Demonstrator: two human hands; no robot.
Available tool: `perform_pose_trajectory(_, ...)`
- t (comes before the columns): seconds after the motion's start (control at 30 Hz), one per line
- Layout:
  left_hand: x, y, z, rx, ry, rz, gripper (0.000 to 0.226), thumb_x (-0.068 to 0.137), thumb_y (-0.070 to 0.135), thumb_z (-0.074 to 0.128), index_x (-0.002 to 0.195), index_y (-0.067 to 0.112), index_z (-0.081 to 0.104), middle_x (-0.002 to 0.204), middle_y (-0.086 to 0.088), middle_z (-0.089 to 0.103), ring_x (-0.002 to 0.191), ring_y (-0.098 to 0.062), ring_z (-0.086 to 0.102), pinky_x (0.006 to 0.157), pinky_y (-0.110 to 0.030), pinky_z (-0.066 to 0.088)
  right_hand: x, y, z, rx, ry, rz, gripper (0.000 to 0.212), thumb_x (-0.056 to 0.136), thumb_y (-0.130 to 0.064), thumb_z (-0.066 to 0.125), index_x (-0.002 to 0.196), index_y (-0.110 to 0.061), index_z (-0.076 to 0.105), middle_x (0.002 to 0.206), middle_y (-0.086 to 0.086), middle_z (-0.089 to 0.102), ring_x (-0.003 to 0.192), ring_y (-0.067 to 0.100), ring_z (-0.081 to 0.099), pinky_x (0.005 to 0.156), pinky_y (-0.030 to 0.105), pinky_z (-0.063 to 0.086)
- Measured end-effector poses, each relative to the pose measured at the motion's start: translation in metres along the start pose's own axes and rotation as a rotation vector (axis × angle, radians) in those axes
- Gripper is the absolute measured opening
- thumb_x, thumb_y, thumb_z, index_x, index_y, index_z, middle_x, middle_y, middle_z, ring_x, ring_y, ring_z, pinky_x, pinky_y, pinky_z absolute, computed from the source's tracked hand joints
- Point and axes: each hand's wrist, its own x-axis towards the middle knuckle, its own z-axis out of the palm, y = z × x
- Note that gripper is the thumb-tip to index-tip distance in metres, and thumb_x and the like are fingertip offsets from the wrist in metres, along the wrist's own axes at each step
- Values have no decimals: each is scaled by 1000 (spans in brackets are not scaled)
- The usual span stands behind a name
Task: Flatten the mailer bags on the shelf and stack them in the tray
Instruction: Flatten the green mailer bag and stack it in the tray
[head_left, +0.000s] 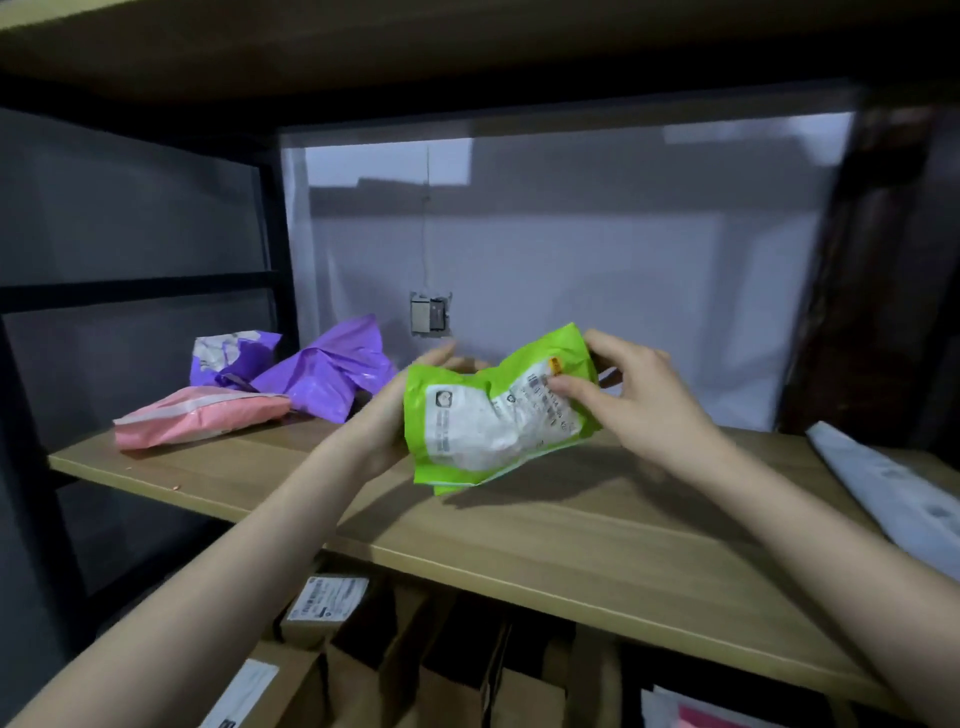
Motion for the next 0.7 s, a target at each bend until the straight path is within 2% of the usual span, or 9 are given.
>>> perform_pose_trajectory(0.1, 6, 3, 25, -168, -2, -8, 60, 93, 57, 30, 95, 10, 68, 92, -6, 74, 83, -18, 71, 79, -33, 52, -8, 13, -22, 9, 85, 103, 15, 83, -26, 68, 86, -11, 65, 80, 8, 70, 81, 27, 62, 80, 42, 49)
perform_pose_trajectory(0.17, 8, 0, 42, 66, 26, 60, 54, 90, 59, 40, 91, 16, 72, 93, 1, 74, 88, -13, 69, 81, -30, 51, -13, 24, -33, 22, 139, 176, 16, 83, -23, 68, 89, -8, 66, 85, 10, 71, 85, 29, 64, 83, 43, 50)
perform_pose_trajectory(0.23, 6, -6, 60, 352, 64, 196, 37, 90, 47, 54, 84, 15, 71, 79, 10, 69, 76, -4, 63, 70, -21, 47, -19, 31, -42, 63, 168, 239, 14, 83, -19, 68, 90, -7, 66, 88, 8, 72, 88, 26, 66, 86, 42, 50)
perform_pose_trajectory(0.27, 7, -8, 68, 400, 92, 259, 32, 90, 39, 58, 81, 11, 69, 73, 9, 64, 68, -3, 58, 64, -17, 44, -23, 34, -47, 75, 178, 267, 12, 84, -17, 68, 90, -7, 66, 88, 6, 72, 87, 23, 67, 86, 40, 50)
perform_pose_trajectory(0.37, 12, -12, 87, 340, 184, 333, 25, 89, 28, 62, 76, 7, 67, 67, 7, 60, 60, -3, 53, 58, -17, 42, -35, 39, -59, 127, 210, 345, 3, 85, -12, 66, 87, -14, 66, 83, -1, 68, 85, 16, 66, 87, 38, 51)
perform_pose_trajectory(0.43, 17, -16, 95, 331, 235, 312, 18, 88, 26, 64, 76, 13, 69, 73, 3, 66, 65, -8, 58, 66, -26, 47, -41, 45, -66, 157, 214, 405, 3, 85, -12, 66, 88, -12, 67, 83, -1, 69, 87, 20, 68, 88, 42, 52)
perform_pose_trajectory(0.53, 26, -29, 103, 331, 274, 298, 10, 84, 18, 68, 75, 18, 64, 79, -1, 68, 76, -17, 62, 80, -36, 51, -50, 58, -70, 168, 158, 507, 7, 85, -13, 66, 90, -7, 68, 85, 7, 71, 89, 28, 69, 86, 45, 53)
perform_pose_trajectory(0.63, 31, -48, 107, 427, 276, 262, 24, 78, 14, 71, 74, 22, 49, 70, 2, 59, 69, -16, 57, 76, -35, 48, -59, 71, -71, 225, 15, 658, 5, 85, -14, 67, 83, -9, 66, 83, 11, 70, 87, 28, 66, 79, 38, 51)
perform_pose_trajectory(0.7, 30, -59, 107, 571, 188, 161, 29, 78, 13, 71, 86, 22, 44, 79, 4, 56, 72, -12, 58, 80, -35, 48, -68, 78, -72, 214, -119, 747, 7, 85, -16, 67, 87, -9, 64, 89, 11, 69, 86, 24, 63, 75, 34, 49)
